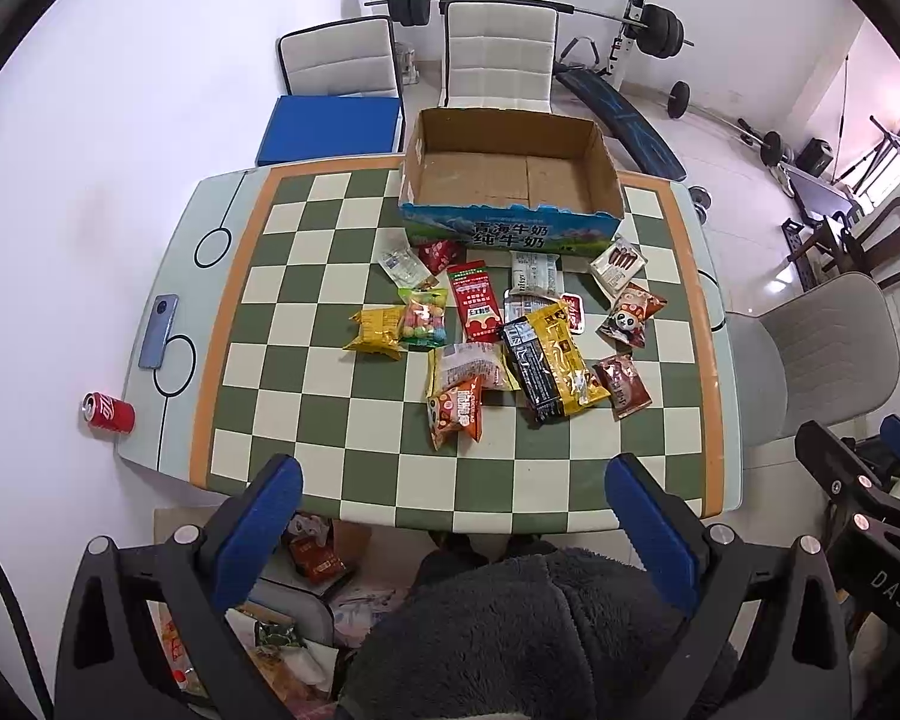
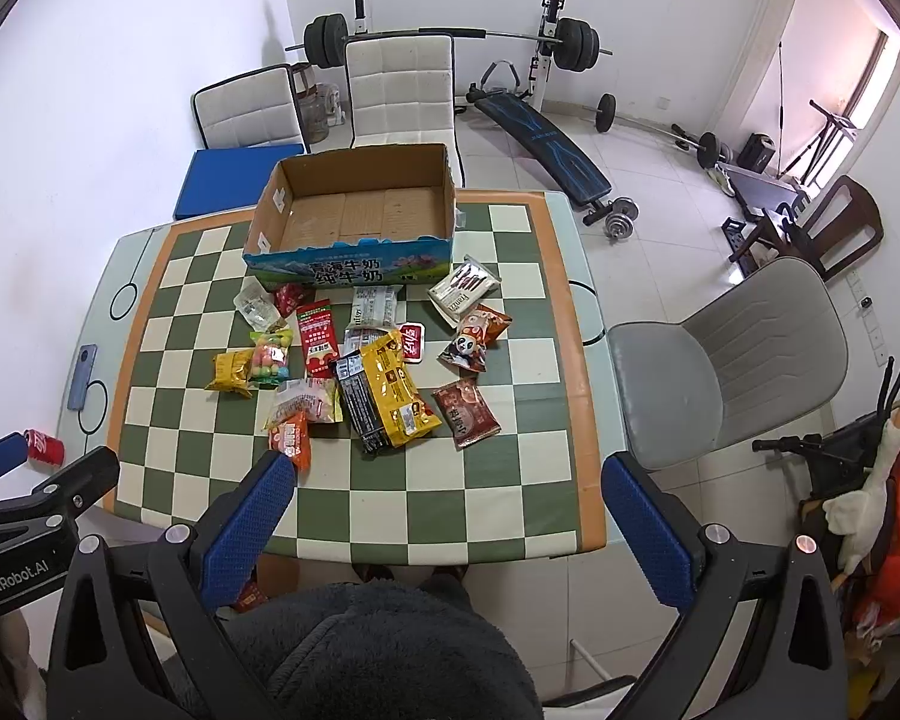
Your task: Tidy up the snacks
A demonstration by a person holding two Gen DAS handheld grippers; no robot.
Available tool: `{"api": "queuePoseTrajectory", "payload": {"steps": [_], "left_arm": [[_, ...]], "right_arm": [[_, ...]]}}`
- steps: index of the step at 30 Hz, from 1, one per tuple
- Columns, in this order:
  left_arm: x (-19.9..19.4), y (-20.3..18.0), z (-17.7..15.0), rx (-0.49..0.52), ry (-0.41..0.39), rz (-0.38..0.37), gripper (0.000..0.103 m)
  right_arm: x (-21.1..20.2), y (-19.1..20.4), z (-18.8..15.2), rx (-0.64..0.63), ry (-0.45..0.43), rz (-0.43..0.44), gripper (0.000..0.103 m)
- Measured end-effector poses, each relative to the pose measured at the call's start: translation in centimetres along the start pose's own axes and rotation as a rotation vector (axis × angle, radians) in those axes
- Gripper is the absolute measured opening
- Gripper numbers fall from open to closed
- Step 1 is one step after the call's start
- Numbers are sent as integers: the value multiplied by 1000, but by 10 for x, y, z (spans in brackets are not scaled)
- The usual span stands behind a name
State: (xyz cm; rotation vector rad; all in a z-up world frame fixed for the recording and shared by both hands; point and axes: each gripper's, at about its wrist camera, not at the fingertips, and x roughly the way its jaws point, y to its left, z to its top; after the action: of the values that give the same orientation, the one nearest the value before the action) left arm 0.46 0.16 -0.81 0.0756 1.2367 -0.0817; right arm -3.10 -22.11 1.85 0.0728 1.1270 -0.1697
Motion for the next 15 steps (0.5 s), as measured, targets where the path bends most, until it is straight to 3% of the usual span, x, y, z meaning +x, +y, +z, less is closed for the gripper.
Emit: {"api": "queuePoseTrajectory", "payload": {"steps": [15], "left_arm": [[-1, 2, 8, 3, -9, -10, 103]], "right_arm": [[7, 4, 2, 2, 7, 5, 103]]}}
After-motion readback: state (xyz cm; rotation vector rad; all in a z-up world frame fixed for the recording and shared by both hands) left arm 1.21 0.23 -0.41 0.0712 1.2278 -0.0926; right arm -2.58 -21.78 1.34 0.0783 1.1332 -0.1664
